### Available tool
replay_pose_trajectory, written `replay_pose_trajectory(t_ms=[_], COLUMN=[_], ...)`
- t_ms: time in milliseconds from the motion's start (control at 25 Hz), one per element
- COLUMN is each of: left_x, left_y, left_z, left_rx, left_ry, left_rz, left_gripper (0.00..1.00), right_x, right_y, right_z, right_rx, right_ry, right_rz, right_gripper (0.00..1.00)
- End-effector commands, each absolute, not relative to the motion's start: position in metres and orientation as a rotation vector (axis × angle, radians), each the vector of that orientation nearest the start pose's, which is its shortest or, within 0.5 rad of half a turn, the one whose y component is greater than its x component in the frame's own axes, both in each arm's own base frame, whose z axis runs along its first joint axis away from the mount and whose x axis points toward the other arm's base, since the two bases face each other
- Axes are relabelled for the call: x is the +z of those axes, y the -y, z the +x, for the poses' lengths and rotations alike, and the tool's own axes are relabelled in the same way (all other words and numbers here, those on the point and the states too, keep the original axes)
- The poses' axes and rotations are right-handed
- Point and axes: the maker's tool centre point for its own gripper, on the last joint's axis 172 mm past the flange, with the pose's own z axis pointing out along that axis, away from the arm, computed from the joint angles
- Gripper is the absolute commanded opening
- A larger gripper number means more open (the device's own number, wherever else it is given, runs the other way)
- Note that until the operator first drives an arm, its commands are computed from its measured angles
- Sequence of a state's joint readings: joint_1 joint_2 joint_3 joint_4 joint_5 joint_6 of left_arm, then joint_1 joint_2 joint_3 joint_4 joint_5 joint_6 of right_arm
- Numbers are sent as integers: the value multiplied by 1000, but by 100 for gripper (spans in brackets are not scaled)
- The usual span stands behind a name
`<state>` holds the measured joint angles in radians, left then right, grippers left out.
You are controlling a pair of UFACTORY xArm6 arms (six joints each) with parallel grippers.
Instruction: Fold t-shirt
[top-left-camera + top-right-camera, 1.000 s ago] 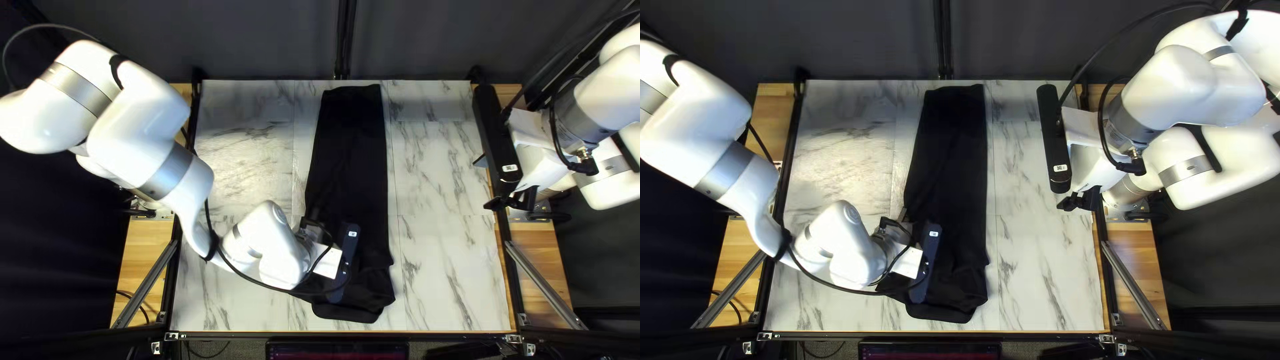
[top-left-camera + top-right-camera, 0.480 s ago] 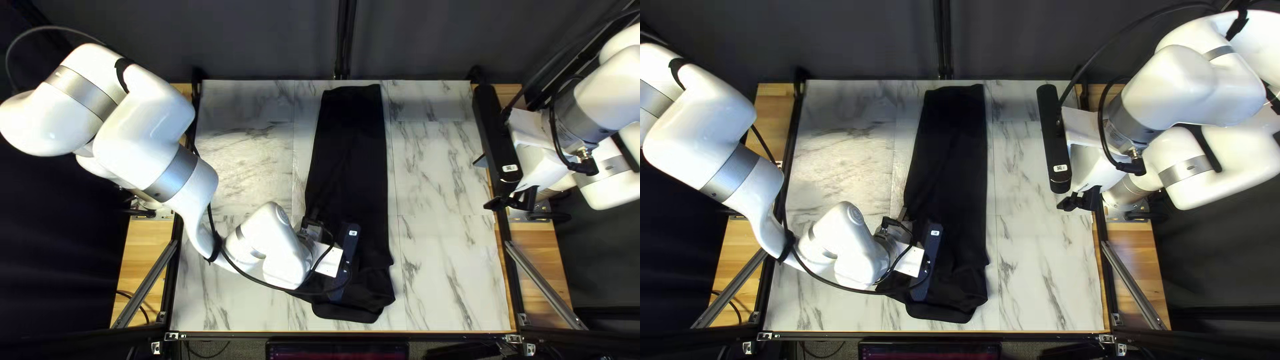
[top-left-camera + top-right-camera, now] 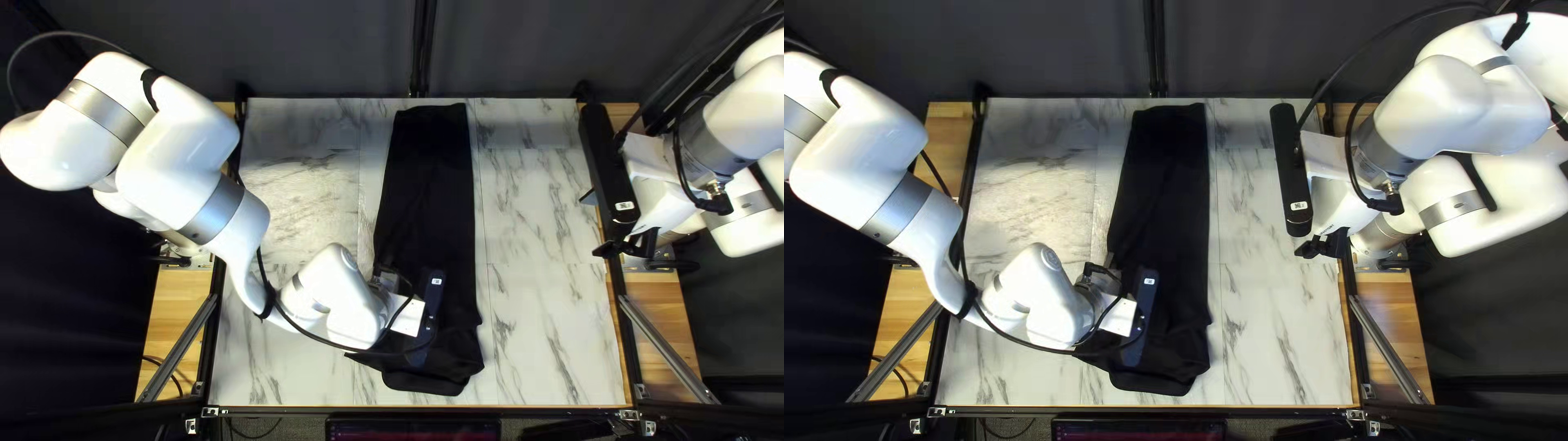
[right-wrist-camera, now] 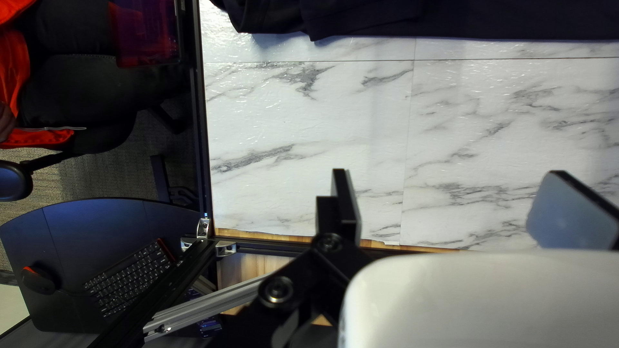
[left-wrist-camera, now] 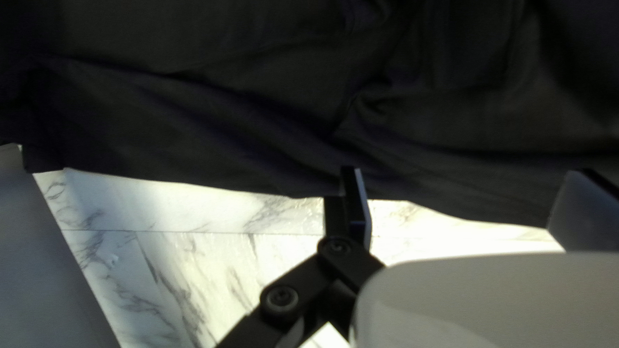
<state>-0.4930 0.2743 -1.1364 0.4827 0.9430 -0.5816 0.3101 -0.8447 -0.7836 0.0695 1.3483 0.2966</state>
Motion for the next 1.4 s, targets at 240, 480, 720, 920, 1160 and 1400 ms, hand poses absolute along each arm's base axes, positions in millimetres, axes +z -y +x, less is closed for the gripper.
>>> replay_pose_trajectory(t_ms=[240, 480, 720, 920, 1160, 1400], left_x=[94, 74, 68, 64, 72, 98], left_y=[220, 221, 216, 212, 215, 218], left_z=[495, 508, 510, 515, 522, 520], left_rx=[-204, -199, -172, -152, -133, -134], left_ry=[-278, -286, -297, -296, -314, -328], left_rz=[-2853, -2891, -2904, -2913, -2919, -2896], left_gripper=[100, 98, 0, 0, 0, 0], right_x=[356, 356, 356, 356, 356, 356], right_y=[-110, -110, -110, -110, -110, -110], right_z=[288, 288, 288, 288, 288, 288], right_rx=[-368, -368, -368, -368, -368, -368], right_ry=[11, 11, 11, 11, 11, 11], right_rz=[-2969, -2969, -2969, -2969, -2969, -2969], right_gripper=[100, 100, 100, 100, 100, 100])
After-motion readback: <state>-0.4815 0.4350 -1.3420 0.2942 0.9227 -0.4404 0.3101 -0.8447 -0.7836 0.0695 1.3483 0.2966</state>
